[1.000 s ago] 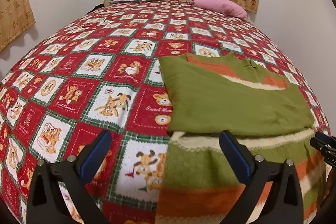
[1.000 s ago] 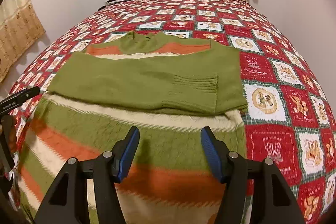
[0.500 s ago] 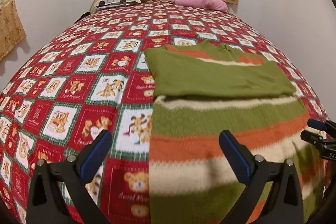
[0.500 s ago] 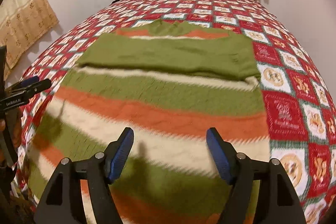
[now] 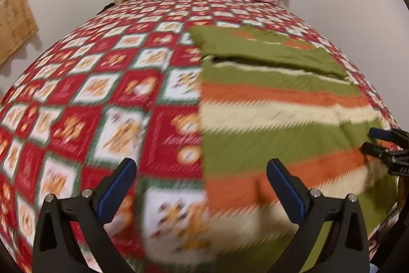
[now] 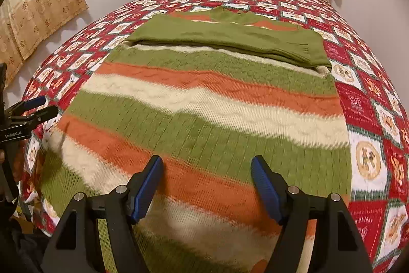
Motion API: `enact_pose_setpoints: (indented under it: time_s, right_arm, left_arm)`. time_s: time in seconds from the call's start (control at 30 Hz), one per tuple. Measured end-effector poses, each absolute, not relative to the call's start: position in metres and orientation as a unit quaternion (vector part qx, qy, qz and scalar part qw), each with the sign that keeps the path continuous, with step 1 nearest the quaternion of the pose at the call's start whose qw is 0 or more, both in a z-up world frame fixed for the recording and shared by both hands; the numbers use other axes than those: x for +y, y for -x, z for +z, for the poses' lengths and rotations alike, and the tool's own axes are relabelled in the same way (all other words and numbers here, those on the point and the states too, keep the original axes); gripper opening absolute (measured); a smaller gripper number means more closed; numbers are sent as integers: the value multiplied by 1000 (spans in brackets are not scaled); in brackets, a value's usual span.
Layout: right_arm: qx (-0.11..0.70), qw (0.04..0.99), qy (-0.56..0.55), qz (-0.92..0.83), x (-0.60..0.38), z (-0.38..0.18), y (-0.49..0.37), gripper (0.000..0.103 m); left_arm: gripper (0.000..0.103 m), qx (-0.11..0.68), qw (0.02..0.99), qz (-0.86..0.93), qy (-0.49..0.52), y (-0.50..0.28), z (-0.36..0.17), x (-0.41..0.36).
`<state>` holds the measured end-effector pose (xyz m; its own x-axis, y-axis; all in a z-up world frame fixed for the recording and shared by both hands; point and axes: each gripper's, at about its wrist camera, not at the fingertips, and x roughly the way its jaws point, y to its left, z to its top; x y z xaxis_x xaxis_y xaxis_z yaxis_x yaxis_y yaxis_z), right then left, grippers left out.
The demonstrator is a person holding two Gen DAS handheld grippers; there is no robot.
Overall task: Fold small clothes
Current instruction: 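Move both grippers back toward the sweater hem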
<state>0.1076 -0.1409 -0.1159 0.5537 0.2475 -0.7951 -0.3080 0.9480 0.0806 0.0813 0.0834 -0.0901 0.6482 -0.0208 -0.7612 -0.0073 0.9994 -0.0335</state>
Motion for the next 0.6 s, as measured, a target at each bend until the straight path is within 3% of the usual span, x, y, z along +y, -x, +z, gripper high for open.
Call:
enact_pose_setpoints:
  time_s: [0.13,0.23,0.3,0.47,0.6]
  right_arm:
    - [442,883,41,155,-140,-120,-96,72]
    - [441,883,45,153,-138,-123,-91,72]
    - [440,884,45,152,-136,-123,-87,72]
    - [439,882,55,159,-130,-125,-72,72]
    - [430,888,56,155,-133,-121,-58,72]
  left_arm:
    - [103,416,909,12,24,-54,-91,104]
    - [95,420,906,13,45,-37,-93,114]
    - [82,424,903,7,71,-26,-96,119]
    - [69,435,893,-47,105,-11,-98,100]
    - [52,452,882,-89,100,-10,-110,73]
